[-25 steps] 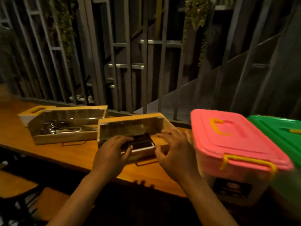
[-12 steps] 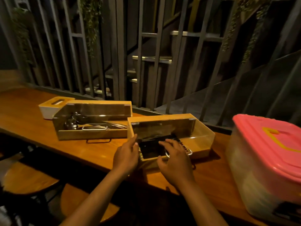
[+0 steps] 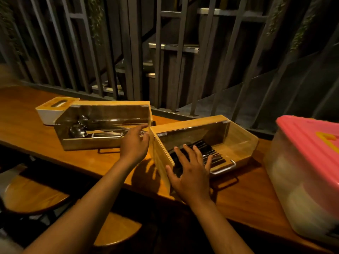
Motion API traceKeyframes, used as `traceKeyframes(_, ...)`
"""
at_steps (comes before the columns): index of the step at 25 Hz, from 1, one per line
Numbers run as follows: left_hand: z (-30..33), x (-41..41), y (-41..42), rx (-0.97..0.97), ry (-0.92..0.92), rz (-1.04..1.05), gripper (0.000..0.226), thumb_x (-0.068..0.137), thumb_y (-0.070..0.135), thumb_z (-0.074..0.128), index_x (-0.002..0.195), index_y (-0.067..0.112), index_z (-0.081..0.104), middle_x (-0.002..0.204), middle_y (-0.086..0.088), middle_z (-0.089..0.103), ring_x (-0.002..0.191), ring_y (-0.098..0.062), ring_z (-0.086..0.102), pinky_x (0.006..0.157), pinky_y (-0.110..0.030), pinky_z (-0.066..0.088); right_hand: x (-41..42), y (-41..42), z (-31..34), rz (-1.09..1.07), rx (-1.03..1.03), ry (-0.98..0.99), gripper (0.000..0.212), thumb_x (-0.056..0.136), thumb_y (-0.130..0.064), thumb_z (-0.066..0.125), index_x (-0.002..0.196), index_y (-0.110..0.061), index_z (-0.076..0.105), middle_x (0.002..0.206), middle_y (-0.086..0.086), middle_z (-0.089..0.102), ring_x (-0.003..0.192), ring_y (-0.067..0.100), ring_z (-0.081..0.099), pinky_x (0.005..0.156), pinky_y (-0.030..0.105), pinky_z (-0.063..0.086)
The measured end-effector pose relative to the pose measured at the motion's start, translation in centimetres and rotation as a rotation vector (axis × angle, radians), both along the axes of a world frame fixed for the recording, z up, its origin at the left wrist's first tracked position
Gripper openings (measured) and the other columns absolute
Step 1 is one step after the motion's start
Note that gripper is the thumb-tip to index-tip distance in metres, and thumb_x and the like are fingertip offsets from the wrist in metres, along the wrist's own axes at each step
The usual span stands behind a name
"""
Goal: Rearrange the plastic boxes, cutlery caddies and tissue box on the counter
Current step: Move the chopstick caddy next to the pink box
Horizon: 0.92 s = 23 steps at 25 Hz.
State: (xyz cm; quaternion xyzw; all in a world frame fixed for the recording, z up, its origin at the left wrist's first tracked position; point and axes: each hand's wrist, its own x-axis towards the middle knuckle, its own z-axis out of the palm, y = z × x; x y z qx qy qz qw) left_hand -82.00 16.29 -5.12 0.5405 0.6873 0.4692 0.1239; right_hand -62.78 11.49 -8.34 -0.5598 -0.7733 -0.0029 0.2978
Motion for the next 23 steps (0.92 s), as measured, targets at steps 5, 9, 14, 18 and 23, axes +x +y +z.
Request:
traceKeyframes(5,-0.5,1.5,2.7,-0.089,-0.098,-0.107,0.049,0.091,0.050,0.054,0.135,0.028,0.052,0.132,-0.003,0.057,0.116,-0.025,0.056,0.087,-0.042,0.050,4.7,-0.1,0.2,0.074,0.007,0.028,0.058,0.084,-0.062,0.047,0.139,-0.044,0.039,0.150,-0.015,0.036,0.145,0.009,0.016,0.116,0.058,0.001)
traceKeyframes(9,-1.2,4.4,1.7,-0.153,-0.203,-0.248,0.044,0.085,0.052,0.063,0.123,0.030,0.063,0.112,0.001,0.064,0.099,-0.019,0.058,0.085,-0.045,0.054,9.3,-1.2,0.7,0.081,-0.024,0.095,0.057,0.080,-0.053,0.054,0.135,-0.046,0.040,0.147,-0.021,0.036,0.143,0.003,0.014,0.118,0.052,0.011)
traceKeyframes(14,-1.7,10.0,-0.4,-0.242,-0.172,-0.373,0.051,0.081,0.057,0.064,0.128,0.039,0.058,0.107,0.006,0.066,0.093,-0.015,0.061,0.080,-0.041,0.055,14.5,-2.2,0.3,-0.047,0.005,0.271,0.060,0.077,-0.055,0.060,0.132,-0.035,0.048,0.143,-0.013,0.046,0.142,0.010,0.021,0.113,0.039,0.026)
traceKeyframes(18,-3.2,13.8,-3.0,-0.185,-0.338,-0.316,0.057,0.082,0.059,0.061,0.132,0.033,0.054,0.119,0.001,0.061,0.103,-0.021,0.059,0.068,-0.031,0.052,16.6,-2.3,-0.1,-0.049,0.014,0.270,0.064,0.074,-0.062,0.064,0.130,-0.033,0.053,0.139,-0.011,0.048,0.142,0.013,0.025,0.113,0.041,0.026)
traceKeyframes(23,-3.1,17.9,-6.5,-0.077,-0.390,-0.224,0.045,0.088,0.045,0.062,0.129,0.028,0.056,0.109,0.006,0.062,0.102,-0.017,0.059,0.074,-0.030,0.053,20.2,-2.4,-0.6,0.014,0.034,0.372,0.064,0.066,-0.059,0.072,0.122,-0.029,0.062,0.131,-0.014,0.055,0.137,0.011,0.036,0.113,0.034,0.027)
